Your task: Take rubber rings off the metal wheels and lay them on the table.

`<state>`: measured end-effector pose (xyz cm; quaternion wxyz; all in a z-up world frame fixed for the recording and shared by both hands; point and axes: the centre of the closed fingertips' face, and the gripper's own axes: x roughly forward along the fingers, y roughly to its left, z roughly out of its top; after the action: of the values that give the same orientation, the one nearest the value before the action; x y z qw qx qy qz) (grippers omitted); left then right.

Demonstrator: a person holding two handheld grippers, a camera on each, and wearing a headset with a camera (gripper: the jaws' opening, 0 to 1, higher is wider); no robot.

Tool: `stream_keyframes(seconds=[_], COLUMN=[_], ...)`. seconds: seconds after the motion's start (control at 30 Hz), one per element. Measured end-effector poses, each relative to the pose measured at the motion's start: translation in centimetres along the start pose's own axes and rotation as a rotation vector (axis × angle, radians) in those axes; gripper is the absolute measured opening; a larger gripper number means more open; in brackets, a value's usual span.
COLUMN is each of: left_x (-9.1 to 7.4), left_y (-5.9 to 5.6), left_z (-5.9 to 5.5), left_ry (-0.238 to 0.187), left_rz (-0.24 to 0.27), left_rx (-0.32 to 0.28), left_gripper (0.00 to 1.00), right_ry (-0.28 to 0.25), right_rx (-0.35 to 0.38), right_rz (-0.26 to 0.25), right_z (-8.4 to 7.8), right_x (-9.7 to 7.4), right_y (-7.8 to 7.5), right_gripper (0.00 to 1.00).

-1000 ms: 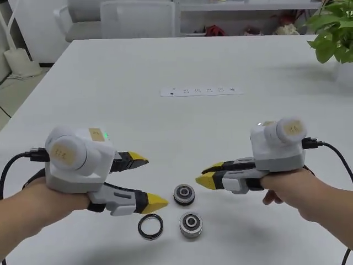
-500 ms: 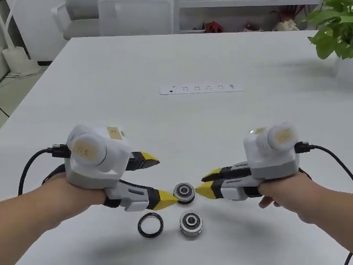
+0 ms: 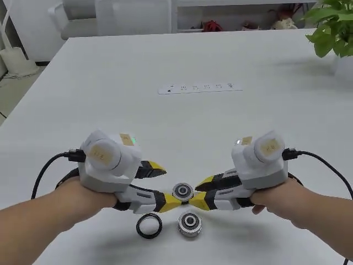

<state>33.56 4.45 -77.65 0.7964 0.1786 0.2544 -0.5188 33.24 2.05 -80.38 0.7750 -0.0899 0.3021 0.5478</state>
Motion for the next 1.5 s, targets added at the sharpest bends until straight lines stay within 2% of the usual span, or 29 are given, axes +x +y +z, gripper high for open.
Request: stream_keyframes(seconds=[0.2,0.6,0.87,0.93,1.03,1.17,1.3,1.5], left_x=[0.6,2.0,2.6,2.7,2.7,2.7,2.6,2.6], left_y=[0.1,-0.7,-0.7,-0.7,-0.7,-0.6,-0.1,-0.2], left_z=[-0.2,0.3,-0.1,0.2,0.2,0.2,0.2,0.2], left_ry=[0.003,0.0,0.023,0.01,0.008,-0.002,-0.03,-0.034], left_rz=[0.0,-0.023,-0.017,-0.022,-0.018,-0.024,-0.017,-0.016], left_rx=[-0.018,-0.014,-0.02,-0.034,-0.012,-0.044,-0.139,-0.133], left_gripper=[0.41,0.29,0.22,0.21,0.2,0.2,0.15,0.14], right_ry=[0.002,-0.003,-0.008,-0.009,-0.014,-0.016,-0.017,-0.021], right_rx=[-0.005,0.001,0.004,0.004,0.005,0.006,0.006,0.005], right_rz=[0.002,0.003,0.004,0.004,0.002,0.004,0.005,-0.001], right_z=[-0.2,-0.3,-0.2,-0.2,-0.1,-0.1,-0.1,-0.1], right_x=[0.2,0.3,0.4,0.4,0.4,0.5,0.5,0.6], right_y=[0.1,0.2,0.2,0.2,0.1,0.1,0.2,0.1], right_gripper=[0.2,0.2,0.2,0.2,0.2,0.2,0.2,0.21])
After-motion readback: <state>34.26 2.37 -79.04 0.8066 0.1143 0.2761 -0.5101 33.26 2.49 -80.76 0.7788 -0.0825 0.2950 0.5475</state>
